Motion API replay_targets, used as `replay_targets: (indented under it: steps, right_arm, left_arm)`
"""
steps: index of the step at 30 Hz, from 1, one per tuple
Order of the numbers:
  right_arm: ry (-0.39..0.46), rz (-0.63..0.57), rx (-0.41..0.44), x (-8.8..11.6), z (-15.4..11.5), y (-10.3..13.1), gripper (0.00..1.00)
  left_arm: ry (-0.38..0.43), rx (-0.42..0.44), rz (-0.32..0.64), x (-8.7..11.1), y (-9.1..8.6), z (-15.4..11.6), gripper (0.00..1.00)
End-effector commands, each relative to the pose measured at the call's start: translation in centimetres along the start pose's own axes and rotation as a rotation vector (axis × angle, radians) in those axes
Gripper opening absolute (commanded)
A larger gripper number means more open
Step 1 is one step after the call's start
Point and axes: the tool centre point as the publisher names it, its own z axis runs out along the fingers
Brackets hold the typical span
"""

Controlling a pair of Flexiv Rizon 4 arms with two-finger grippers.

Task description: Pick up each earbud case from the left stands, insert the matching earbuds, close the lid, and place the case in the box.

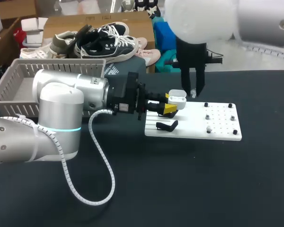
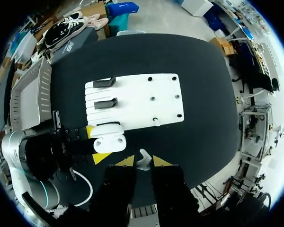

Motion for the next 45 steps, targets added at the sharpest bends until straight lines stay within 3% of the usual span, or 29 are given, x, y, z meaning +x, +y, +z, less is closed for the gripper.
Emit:
replay_targets:
  steps: [1, 14, 45]
  right_arm:
    - [0.008, 0.031, 0.015, 0.0, -0.6, 0.5, 0.00]
    - [0.013, 0.062, 0.014, 0.2, 0.0, 2.2, 0.00]
    - [0.013, 0.062, -0.006, -0.1, 0.8, 3.5, 0.00]
  left_arm:
    - [-0.001, 0.001, 0.001, 0.0, 0.1, 0.0, 0.00]
    - [-0.001, 0.001, 0.001, 0.0, 0.1, 0.0, 0.00]
    - [-0.001, 0.001, 0.001, 0.0, 0.1, 0.0, 0.00]
